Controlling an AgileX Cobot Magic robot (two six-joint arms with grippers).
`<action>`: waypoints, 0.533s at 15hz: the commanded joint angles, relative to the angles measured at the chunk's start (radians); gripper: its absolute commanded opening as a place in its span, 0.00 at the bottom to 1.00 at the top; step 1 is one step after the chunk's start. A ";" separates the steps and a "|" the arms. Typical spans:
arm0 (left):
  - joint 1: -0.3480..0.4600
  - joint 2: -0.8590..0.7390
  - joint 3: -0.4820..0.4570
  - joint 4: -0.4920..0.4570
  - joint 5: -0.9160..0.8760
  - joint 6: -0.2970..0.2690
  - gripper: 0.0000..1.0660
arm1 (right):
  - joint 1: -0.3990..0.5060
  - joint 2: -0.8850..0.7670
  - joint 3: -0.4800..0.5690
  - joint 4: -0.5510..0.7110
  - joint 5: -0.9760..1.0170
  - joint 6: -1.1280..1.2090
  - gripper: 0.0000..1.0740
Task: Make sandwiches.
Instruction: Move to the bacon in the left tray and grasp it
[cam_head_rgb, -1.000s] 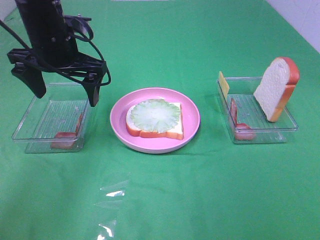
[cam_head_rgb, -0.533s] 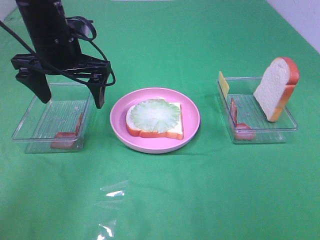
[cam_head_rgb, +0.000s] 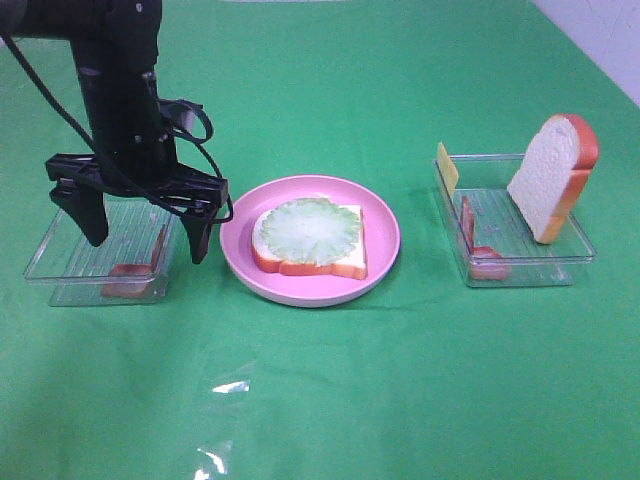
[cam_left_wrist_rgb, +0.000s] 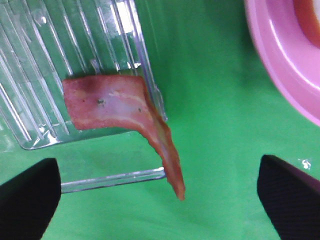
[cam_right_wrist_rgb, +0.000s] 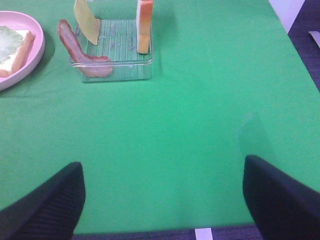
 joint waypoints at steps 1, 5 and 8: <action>-0.003 0.006 0.007 0.017 -0.017 0.002 0.93 | -0.001 -0.028 0.004 0.000 -0.006 0.000 0.78; -0.002 0.006 0.007 0.022 -0.017 0.009 0.74 | -0.001 -0.028 0.004 0.000 -0.006 0.000 0.78; -0.002 0.006 0.007 0.027 -0.017 0.009 0.70 | -0.001 -0.028 0.004 0.000 -0.006 0.000 0.78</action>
